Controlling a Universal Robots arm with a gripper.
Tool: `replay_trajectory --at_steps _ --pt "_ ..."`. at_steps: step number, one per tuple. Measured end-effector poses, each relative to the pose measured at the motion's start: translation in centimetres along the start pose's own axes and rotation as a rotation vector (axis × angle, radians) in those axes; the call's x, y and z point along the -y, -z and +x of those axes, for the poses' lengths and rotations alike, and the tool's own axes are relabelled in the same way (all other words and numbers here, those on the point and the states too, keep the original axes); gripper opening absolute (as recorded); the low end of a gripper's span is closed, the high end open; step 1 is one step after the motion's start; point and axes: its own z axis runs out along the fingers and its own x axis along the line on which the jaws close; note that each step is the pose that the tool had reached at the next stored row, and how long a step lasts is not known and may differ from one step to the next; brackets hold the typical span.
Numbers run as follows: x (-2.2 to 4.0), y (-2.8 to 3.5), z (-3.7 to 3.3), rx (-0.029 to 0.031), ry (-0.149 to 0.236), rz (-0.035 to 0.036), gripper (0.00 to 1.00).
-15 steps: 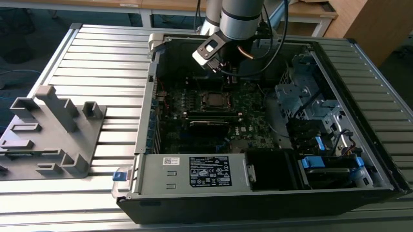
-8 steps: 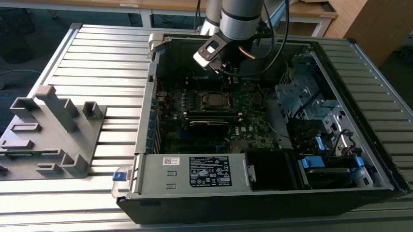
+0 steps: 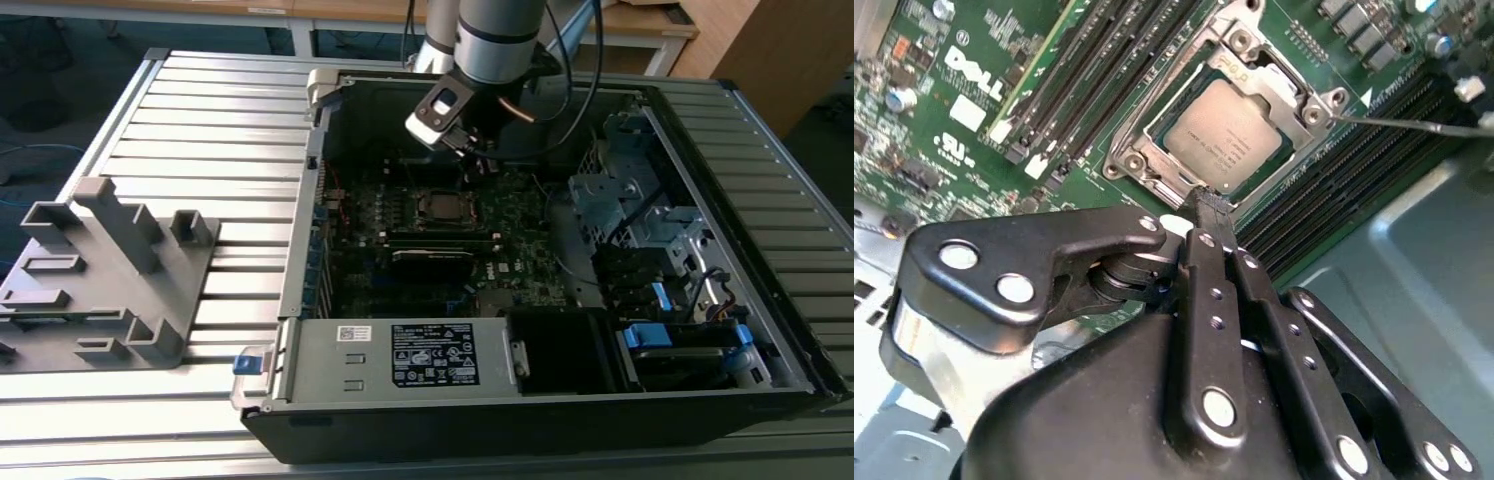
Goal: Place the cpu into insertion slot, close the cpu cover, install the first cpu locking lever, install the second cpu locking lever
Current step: 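Close the cpu cover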
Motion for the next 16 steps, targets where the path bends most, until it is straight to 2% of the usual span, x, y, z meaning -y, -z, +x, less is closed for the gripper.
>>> replay_trajectory --at_steps 9,16 --pt "0.0 -0.1 0.0 -0.0028 0.147 0.0029 0.11" --pt "0.0 -0.1 0.0 -0.0028 0.151 0.003 0.11"
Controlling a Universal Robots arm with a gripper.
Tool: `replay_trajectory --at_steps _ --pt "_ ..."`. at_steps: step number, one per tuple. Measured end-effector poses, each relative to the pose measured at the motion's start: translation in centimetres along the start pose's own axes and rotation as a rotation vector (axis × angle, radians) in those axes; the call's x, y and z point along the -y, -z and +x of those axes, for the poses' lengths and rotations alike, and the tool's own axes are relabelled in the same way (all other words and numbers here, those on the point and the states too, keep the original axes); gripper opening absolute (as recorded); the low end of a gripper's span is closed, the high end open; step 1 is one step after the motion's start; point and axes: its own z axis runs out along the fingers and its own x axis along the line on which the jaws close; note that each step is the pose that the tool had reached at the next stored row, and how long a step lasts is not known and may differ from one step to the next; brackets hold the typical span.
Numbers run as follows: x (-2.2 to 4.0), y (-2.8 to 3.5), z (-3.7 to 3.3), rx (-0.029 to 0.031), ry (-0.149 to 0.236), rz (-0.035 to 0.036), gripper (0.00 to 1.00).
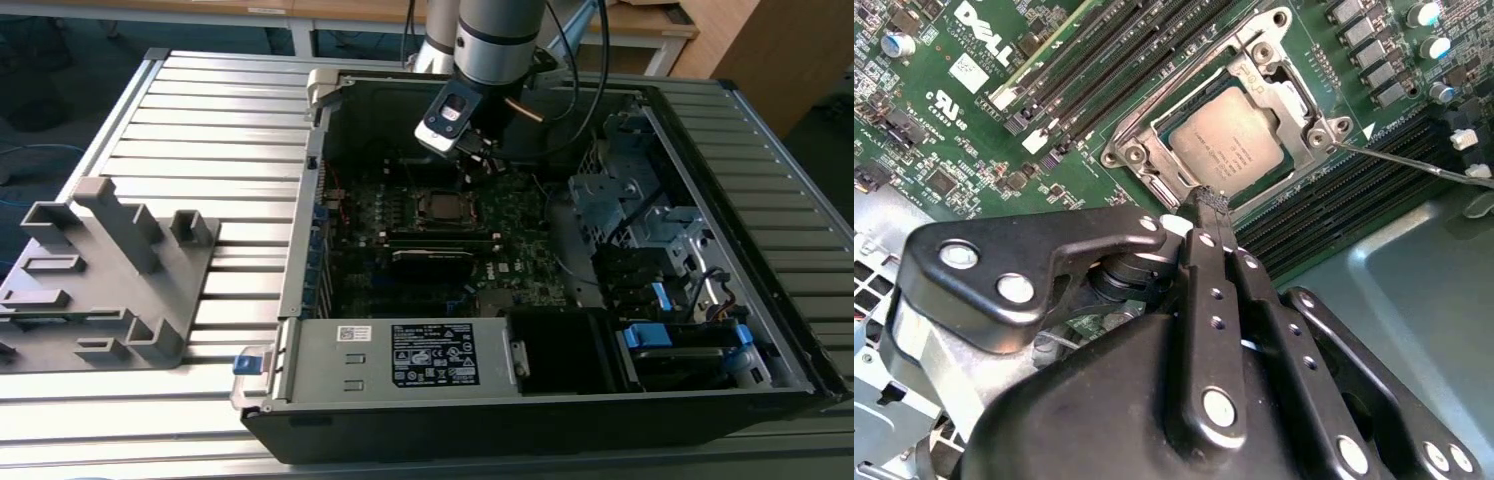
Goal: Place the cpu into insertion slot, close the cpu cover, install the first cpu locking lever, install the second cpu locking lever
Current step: 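Close the cpu cover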
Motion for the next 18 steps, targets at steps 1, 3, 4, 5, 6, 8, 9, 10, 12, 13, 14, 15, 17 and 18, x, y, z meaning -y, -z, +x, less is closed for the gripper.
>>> replay_trajectory --at_steps 1,3,4,5,6,8,9,10,12,13,14,15,17,18 --pt "0.0 0.0 0.0 0.0 0.0 0.0 0.11" --pt "0.0 0.0 0.0 -0.0002 0.007 0.0001 0.11" --pt "0.0 0.0 0.0 -0.0004 0.017 0.0003 0.11" --pt "0.0 -0.01 0.0 -0.0006 0.03 0.0006 0.11" --pt "0.0 -0.01 0.0 -0.0009 0.045 0.0009 0.11" --pt "0.0 -0.02 0.0 -0.0015 0.077 0.0015 0.11" --pt "0.0 -0.02 0.0 -0.0018 0.093 0.0018 0.11" --pt "0.0 -0.02 0.0 -0.0022 0.109 0.0021 0.11" --pt "0.0 -0.04 0.0 -0.0031 0.156 0.003 0.11" --pt "0.0 -0.04 0.0 -0.0034 0.17 0.0033 0.11" --pt "0.0 -0.04 0.0 -0.0035 0.179 0.0034 0.11" --pt "0.0 -0.04 0.0 -0.0036 0.181 0.0035 0.11" --pt "0.0 -0.04 0.0 -0.0037 0.181 0.0035 0.11" --pt "0.0 -0.04 0.0 -0.0036 0.181 0.0035 0.11"
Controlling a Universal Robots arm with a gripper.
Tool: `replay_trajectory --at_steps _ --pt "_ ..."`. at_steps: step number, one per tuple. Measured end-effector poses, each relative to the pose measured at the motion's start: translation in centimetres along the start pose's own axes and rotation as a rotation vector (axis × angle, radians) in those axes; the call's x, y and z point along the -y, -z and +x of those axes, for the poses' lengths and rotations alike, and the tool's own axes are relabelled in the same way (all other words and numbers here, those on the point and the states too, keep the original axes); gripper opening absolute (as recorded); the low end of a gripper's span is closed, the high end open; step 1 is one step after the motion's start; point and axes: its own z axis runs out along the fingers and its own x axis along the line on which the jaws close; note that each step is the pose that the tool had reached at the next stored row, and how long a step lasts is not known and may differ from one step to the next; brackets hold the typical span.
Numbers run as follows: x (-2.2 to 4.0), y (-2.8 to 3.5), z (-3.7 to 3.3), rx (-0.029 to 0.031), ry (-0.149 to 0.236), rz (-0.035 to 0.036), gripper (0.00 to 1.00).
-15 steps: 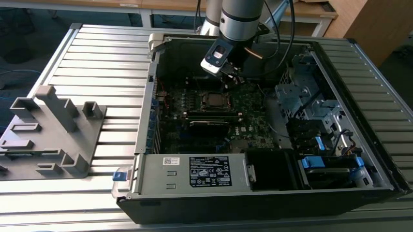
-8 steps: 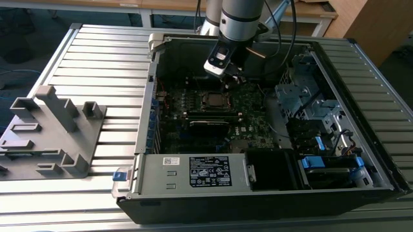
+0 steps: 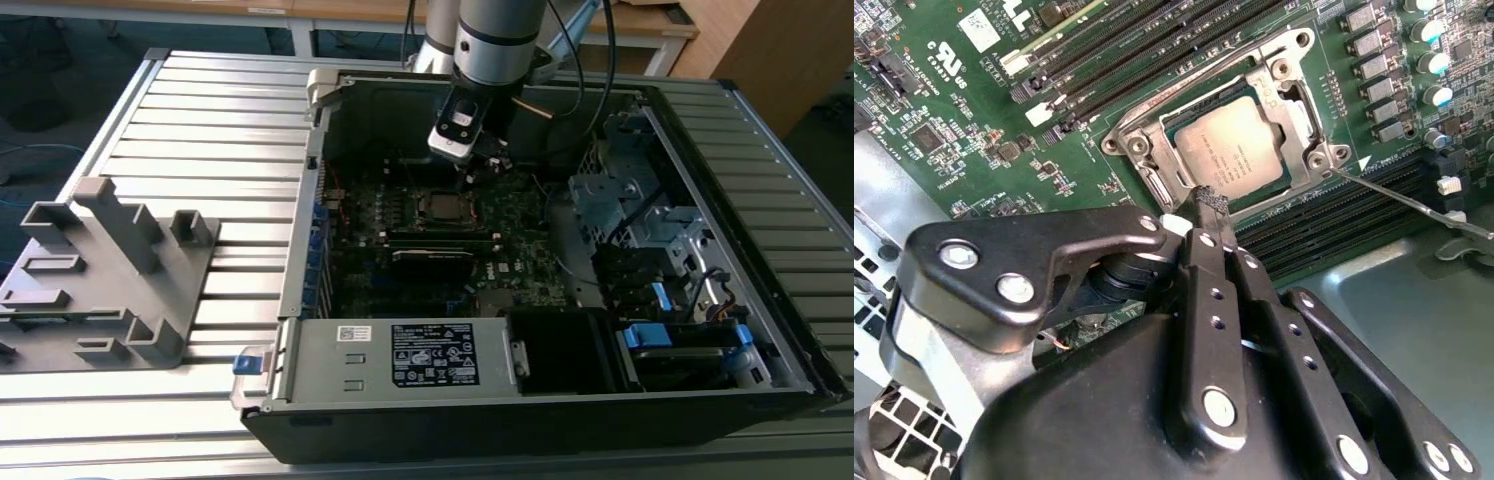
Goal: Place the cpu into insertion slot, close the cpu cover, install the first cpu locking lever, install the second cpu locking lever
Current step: 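Close the cpu cover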
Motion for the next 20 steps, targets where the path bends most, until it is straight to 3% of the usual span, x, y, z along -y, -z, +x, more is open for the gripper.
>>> replay_trajectory --at_steps 11,20 --pt "0.0 0.0 0.0 -0.0001 0.002 0.0 0.11" --pt "0.0 -0.03 0.0 -0.0024 0.121 0.0023 0.11"
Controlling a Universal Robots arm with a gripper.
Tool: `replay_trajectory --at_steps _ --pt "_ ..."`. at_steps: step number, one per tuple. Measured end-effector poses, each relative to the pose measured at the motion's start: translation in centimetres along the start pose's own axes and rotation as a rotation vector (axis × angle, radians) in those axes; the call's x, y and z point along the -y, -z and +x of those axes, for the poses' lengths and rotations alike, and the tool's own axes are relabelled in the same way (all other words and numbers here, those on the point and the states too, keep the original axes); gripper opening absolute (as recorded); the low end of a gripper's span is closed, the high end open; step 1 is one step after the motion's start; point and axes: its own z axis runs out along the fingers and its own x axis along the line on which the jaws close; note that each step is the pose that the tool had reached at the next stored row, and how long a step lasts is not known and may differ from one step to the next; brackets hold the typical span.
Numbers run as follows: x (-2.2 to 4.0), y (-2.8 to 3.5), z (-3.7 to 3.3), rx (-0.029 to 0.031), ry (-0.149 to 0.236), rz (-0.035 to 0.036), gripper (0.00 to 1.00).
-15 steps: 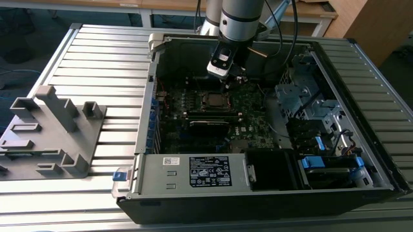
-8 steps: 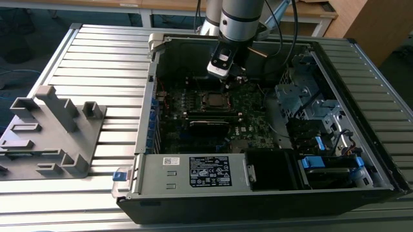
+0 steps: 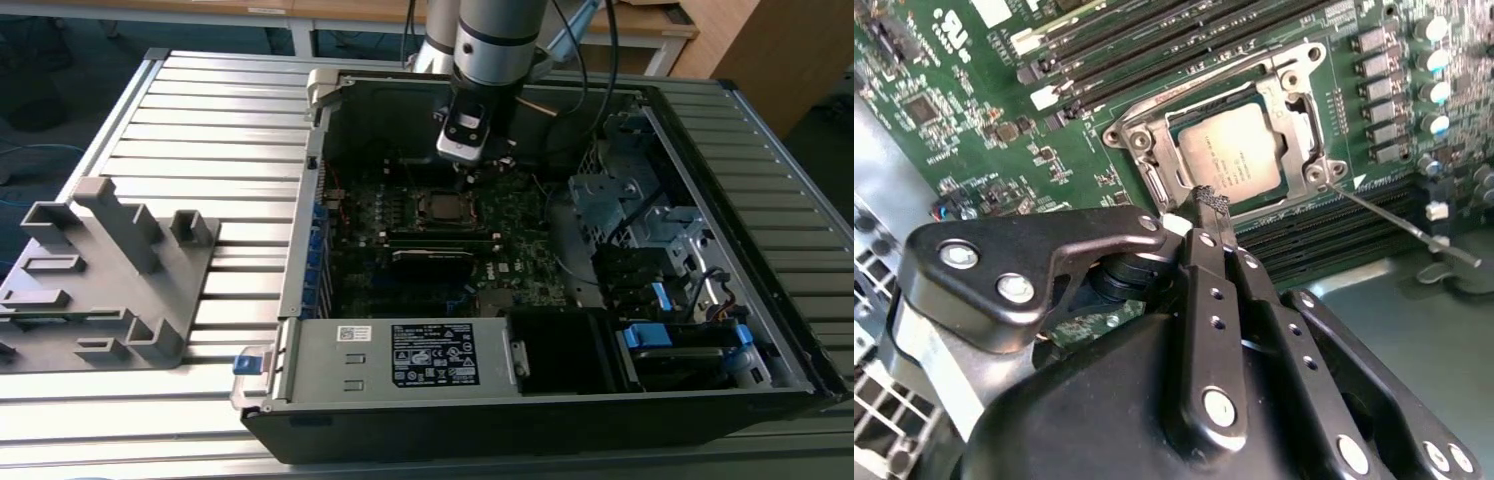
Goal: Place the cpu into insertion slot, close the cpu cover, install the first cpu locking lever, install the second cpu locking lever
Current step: 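Close the cpu cover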
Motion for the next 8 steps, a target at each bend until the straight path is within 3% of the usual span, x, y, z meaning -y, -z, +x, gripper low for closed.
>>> replay_trajectory --at_steps 8 --pt "0.0 -0.01 0.0 -0.0018 0.091 0.0018 0.11"
